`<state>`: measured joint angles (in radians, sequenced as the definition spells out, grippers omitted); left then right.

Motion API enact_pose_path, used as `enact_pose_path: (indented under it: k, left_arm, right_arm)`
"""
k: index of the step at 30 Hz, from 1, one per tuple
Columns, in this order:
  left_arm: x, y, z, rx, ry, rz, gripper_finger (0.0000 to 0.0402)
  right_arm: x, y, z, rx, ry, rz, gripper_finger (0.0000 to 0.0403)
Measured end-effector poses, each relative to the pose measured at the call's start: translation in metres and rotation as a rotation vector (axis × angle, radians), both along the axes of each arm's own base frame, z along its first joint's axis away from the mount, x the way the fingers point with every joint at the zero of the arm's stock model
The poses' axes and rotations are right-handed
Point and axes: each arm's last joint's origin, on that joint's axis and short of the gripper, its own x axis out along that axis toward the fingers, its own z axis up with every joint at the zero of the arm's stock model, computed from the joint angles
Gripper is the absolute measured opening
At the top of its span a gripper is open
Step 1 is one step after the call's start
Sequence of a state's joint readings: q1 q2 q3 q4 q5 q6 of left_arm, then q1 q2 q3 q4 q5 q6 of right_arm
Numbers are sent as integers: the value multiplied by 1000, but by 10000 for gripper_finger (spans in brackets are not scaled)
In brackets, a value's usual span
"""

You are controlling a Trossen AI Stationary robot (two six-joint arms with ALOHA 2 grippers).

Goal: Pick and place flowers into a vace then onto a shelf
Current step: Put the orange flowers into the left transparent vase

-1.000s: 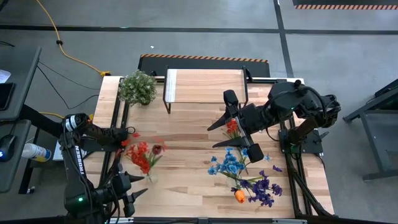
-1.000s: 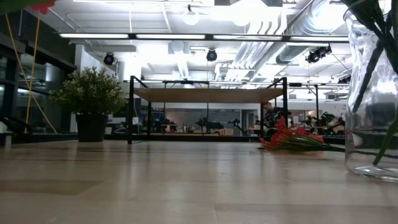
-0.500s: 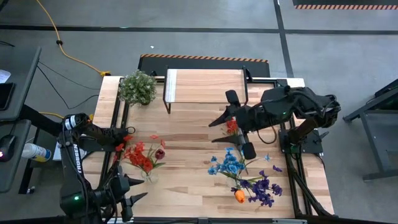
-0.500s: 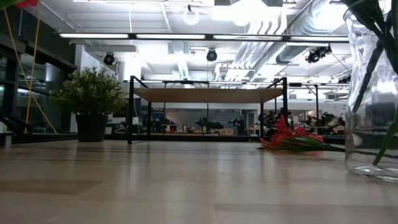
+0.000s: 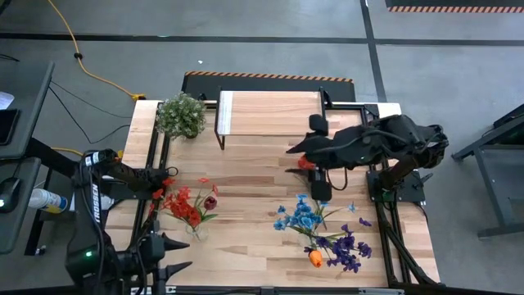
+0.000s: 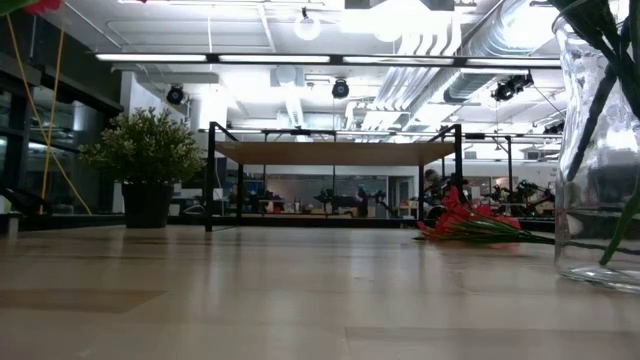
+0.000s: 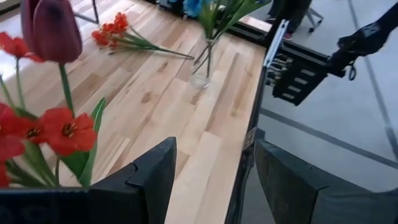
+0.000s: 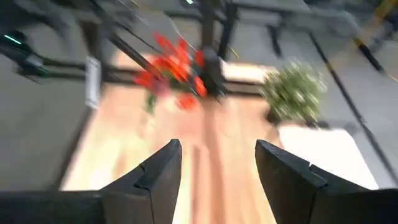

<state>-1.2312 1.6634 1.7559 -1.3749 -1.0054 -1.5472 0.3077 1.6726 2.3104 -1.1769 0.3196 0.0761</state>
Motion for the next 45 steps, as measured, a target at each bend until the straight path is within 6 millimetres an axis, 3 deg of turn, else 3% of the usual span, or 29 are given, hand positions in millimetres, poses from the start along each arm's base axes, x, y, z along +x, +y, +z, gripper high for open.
enact_pose_path:
  k: [10,15,24,30,40,45]
  left_arm:
    - [2,-4,15,-32,-31,-43,250]
    - [2,-5,16,-43,-34,-42,250]
    - [2,-4,16,-31,-46,-35,250]
    - [2,-3,21,23,-72,-52,250]
    - [0,4,60,114,-107,-158,250]
    - [-4,11,69,172,-88,-187,250]
  right_arm:
    - [-24,-16,-25,-116,257,-366,195]
    - [-25,-18,-24,-26,255,-371,195]
    - [-32,-45,-17,199,191,-573,194]
    - [-24,-71,-21,403,235,-644,194]
    - [1,-107,-40,620,367,-651,195]
    - [19,-118,-54,690,449,-616,195]
